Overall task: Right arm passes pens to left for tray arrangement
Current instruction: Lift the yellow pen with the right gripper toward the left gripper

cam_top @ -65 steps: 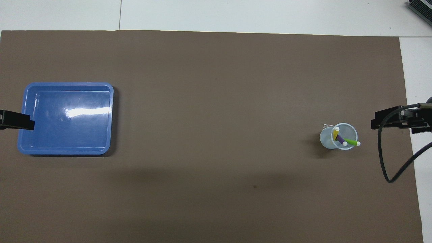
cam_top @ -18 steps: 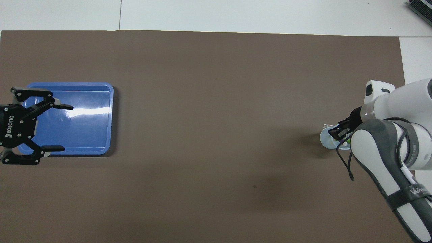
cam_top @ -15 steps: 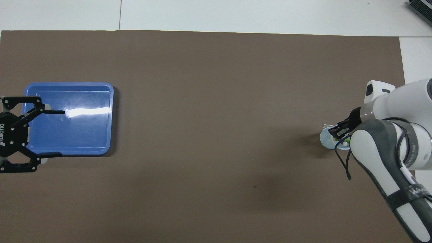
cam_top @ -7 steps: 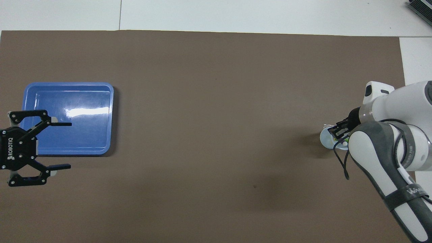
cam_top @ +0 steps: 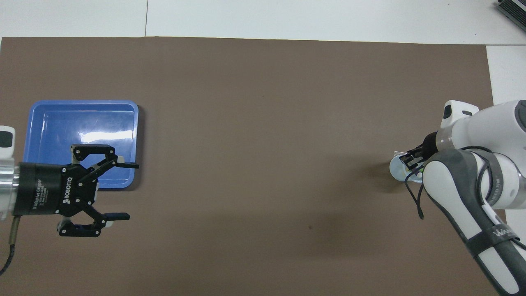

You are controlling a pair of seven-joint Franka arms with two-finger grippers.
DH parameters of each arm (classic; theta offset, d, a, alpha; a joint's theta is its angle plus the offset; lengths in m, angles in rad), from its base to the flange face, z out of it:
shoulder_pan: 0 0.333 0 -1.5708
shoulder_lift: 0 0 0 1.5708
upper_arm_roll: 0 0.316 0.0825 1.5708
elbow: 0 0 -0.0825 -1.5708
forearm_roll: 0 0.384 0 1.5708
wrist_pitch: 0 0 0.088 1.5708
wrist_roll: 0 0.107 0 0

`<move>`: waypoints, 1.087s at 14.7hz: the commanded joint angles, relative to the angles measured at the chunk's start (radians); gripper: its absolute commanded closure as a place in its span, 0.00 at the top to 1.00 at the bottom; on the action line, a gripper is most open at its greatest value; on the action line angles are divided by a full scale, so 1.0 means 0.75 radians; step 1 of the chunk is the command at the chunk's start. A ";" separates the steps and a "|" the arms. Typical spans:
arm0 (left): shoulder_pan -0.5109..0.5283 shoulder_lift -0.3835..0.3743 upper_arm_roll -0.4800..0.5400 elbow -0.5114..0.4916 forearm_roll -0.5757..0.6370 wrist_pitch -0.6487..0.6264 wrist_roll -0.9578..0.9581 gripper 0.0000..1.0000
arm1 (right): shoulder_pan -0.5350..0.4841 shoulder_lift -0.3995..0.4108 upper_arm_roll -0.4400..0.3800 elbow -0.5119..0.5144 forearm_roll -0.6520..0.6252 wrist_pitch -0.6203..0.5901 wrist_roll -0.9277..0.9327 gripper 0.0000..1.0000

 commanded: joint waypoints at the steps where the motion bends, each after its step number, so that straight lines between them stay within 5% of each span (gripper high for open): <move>1: -0.010 -0.031 -0.023 -0.035 -0.006 0.052 -0.026 1.00 | -0.001 -0.016 0.007 -0.060 -0.015 0.074 0.029 0.25; 4: 0.031 -0.033 -0.023 -0.039 -0.016 0.073 -0.040 1.00 | -0.013 -0.008 0.007 -0.035 -0.015 0.052 0.013 0.00; 8: 0.087 -0.054 -0.025 -0.084 -0.049 0.120 -0.189 1.00 | -0.005 -0.006 0.009 0.069 -0.011 -0.065 0.025 0.00; 16: 0.011 -0.164 -0.027 -0.278 -0.177 0.277 -0.184 1.00 | -0.001 -0.049 0.055 0.549 0.008 -0.470 0.106 0.00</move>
